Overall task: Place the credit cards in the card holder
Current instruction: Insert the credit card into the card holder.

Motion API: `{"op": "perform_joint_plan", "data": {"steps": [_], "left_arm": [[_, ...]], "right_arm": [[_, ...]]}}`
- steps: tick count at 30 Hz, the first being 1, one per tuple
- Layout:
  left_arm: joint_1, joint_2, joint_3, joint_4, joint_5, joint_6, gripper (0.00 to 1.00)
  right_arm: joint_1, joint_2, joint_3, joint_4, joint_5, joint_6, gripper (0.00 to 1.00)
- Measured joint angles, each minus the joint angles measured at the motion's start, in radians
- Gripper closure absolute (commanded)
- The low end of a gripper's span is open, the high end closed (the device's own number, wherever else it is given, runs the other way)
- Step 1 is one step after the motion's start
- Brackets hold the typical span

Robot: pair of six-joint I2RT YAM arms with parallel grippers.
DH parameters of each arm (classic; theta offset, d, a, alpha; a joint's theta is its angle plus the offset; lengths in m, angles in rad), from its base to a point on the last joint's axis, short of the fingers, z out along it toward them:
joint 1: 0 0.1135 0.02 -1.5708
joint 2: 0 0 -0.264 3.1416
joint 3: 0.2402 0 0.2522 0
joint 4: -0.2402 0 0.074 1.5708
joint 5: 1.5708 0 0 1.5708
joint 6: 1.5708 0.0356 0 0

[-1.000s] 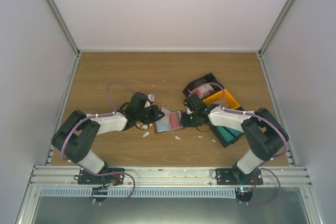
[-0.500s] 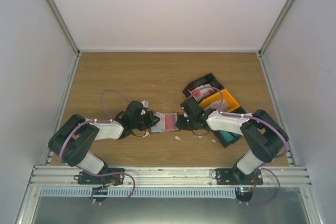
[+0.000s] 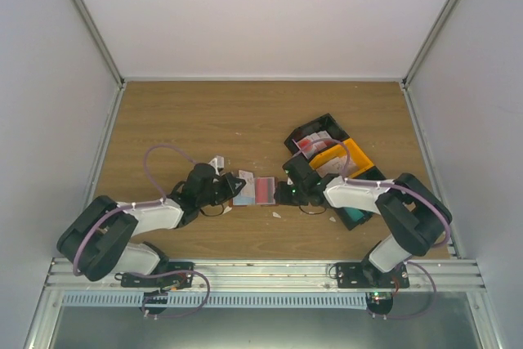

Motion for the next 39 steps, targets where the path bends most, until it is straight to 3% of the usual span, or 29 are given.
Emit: {"op": "perform_joint_plan", "data": {"steps": [10,22,29,39], "left_arm": [[-0.006,0.0,-0.008,0.084,-0.015,0.031,1.0],[-0.006,0.144,-0.043,0.22,0.019,0.105,1.0],[-0.006,0.241,-0.08,0.371,0.061,0.093,1.0],[-0.006,0.291,-0.075,0.436,0.083,0.069,1.0]], "right_arm": [[0.001,-0.018,-0.037,0.044,-0.002,-0.027,0.82],[0.001,-0.027,-0.042,0.039,-0.026,-0.046,0.77],[0.001,-0.024,-0.021,-0.01,-0.035,-0.053,0.77],[0.0,-0.007,-0.007,-0.022,-0.05,-0.061,0.83]]}}
